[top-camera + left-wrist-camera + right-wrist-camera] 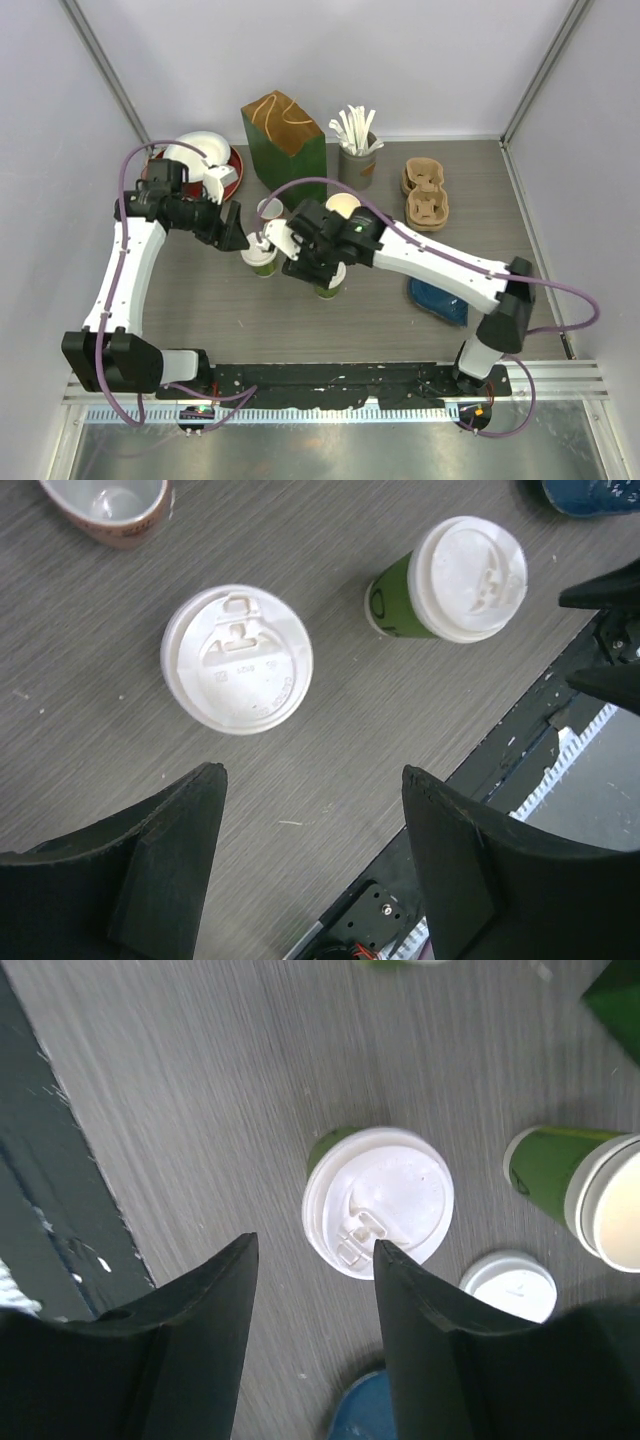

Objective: Pack the takeout coffee

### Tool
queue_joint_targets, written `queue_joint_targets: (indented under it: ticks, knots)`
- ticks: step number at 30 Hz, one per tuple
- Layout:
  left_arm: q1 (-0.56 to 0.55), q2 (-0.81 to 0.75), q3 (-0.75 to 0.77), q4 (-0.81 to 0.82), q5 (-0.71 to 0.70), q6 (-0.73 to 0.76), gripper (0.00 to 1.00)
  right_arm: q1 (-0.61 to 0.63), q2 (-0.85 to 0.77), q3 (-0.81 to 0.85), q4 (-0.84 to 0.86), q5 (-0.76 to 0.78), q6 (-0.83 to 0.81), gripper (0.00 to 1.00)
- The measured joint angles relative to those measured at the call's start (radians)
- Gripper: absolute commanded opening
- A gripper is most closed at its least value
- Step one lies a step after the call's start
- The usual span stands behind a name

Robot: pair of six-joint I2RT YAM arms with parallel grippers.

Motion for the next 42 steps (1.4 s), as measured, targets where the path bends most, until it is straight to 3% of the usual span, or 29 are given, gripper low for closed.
queue_joint_targets:
  ticks: [1, 2, 3, 5, 6, 10, 16, 26, 35, 42]
  knots:
    - [-0.004, 0.000, 0.010, -0.001, 0.000, -0.003, 0.68, -0.009, -0.031, -0.007, 0.024, -0.017, 0.010, 0.31]
    - [-0.023, 0.000, 0.021, -0.001, 0.003, -0.009, 0.46, -0.019, -0.068, -0.021, 0.053, -0.043, 0.026, 0.18]
    - [-0.045, 0.002, 0.031, 0.001, 0.006, -0.021, 0.32, -0.039, -0.103, -0.040, 0.082, -0.080, 0.043, 0.01]
    - [-0.107, 0.008, 0.043, 0.008, 0.009, -0.045, 0.06, -0.099, -0.173, -0.102, 0.159, -0.143, 0.084, 0.01]
    - [-0.146, 0.014, 0.045, 0.015, 0.011, -0.053, 0.00, -0.154, -0.211, -0.151, 0.212, -0.188, 0.129, 0.01]
    - [-0.297, 0.069, 0.034, 0.070, 0.024, -0.091, 0.00, -0.304, -0.269, -0.332, 0.372, -0.247, 0.259, 0.01]
    - [-0.435, 0.170, -0.010, 0.169, 0.028, -0.151, 0.00, -0.296, -0.258, -0.449, 0.451, -0.294, 0.359, 0.01]
    - [-0.475, 0.182, -0.031, 0.309, 0.036, -0.257, 0.00, -0.294, -0.261, -0.428, 0.502, -0.329, 0.419, 0.01]
    - [-0.507, 0.268, -0.162, 0.458, 0.058, -0.327, 0.00, -0.322, -0.249, -0.666, 0.677, -0.389, 0.495, 0.01]
    - [-0.508, 0.280, -0.171, 0.506, 0.083, -0.337, 0.00, -0.327, -0.253, -0.661, 0.687, -0.396, 0.508, 0.01]
